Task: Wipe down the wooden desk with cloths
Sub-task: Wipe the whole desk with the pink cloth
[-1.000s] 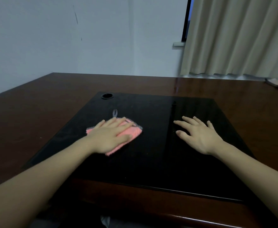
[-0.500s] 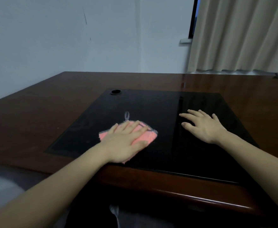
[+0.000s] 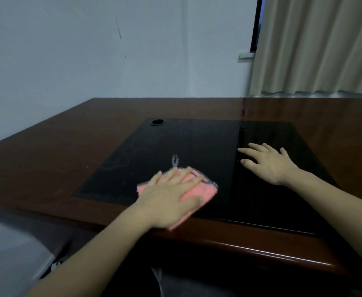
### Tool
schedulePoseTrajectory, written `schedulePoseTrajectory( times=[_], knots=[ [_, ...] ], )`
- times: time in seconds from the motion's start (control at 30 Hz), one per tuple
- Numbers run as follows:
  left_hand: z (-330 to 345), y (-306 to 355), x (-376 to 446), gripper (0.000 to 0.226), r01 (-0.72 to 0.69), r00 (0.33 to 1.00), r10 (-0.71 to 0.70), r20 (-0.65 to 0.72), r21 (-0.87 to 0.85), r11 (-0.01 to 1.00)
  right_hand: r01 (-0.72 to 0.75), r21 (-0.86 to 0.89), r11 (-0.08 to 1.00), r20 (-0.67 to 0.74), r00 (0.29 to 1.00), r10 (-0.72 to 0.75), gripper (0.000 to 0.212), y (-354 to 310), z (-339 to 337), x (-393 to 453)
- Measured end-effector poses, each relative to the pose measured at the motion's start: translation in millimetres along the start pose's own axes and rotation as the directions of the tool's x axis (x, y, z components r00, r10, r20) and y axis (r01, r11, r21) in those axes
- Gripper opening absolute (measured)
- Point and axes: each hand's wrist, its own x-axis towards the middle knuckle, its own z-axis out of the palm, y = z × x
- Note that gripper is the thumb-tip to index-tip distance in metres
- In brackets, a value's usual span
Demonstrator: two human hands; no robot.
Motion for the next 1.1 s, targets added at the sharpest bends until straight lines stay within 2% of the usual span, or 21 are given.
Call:
schedulePoseTrajectory(
  times=[0.1,0.17,0.3,0.43,0.5,0.63,0.8,0.97,1.1],
  knots=[
    [-10.2,-15.9,33.0,0.060,0.109,0.994,-0.109,0.005,-0.031,0.994,0.003,-0.006,1.000,0.010,1.000,-0.003,0.054,0.1,-1.2,0.5],
    [-11.7,-15.8,41.6,0.059,0.134,0.991,-0.134,0.002,-0.039,0.990,-0.007,-0.030,1.000,0.027,1.000,0.008,0.055,-1.0,-3.1,1.1],
    [-5.6,-5.5,16.3,0.059,0.070,0.997,-0.070,-0.022,-0.013,0.997,-0.018,-0.068,0.998,0.023,1.000,0.020,0.055,-12.4,-6.0,4.4],
    [6.2,-6.4,-31.2,0.064,-0.040,0.999,0.040,-0.031,-0.005,0.999,0.087,-0.031,0.996,0.016,0.996,-0.087,0.056,-44.8,2.0,8.8],
    [8.3,-10.3,-45.6,0.068,-0.046,0.999,0.046,-0.028,0.000,0.999,0.157,-0.004,0.988,0.024,0.987,-0.157,0.056,-67.3,7.3,13.2],
    [2.4,-21.5,-44.7,0.058,-0.017,1.000,0.017,0.021,-0.015,1.000,0.237,0.020,0.971,0.043,0.970,-0.238,0.056,-98.3,16.7,20.8],
    [-11.3,-63.9,8.9,0.060,0.062,0.997,-0.062,0.045,0.006,0.998,0.239,0.002,0.971,0.063,0.969,-0.239,0.055,-97.9,20.6,20.1],
    [-25.1,-116.7,101.1,0.060,0.217,0.976,-0.218,-0.011,-0.025,0.976,0.237,-0.014,0.971,0.046,0.971,-0.237,0.055,-101.6,20.9,16.2],
    [-27.4,-120.7,136.5,0.062,0.294,0.955,-0.296,-0.030,-0.052,0.954,0.232,-0.006,0.973,0.036,0.972,-0.232,0.055,-103.5,19.9,12.3]
  ],
)
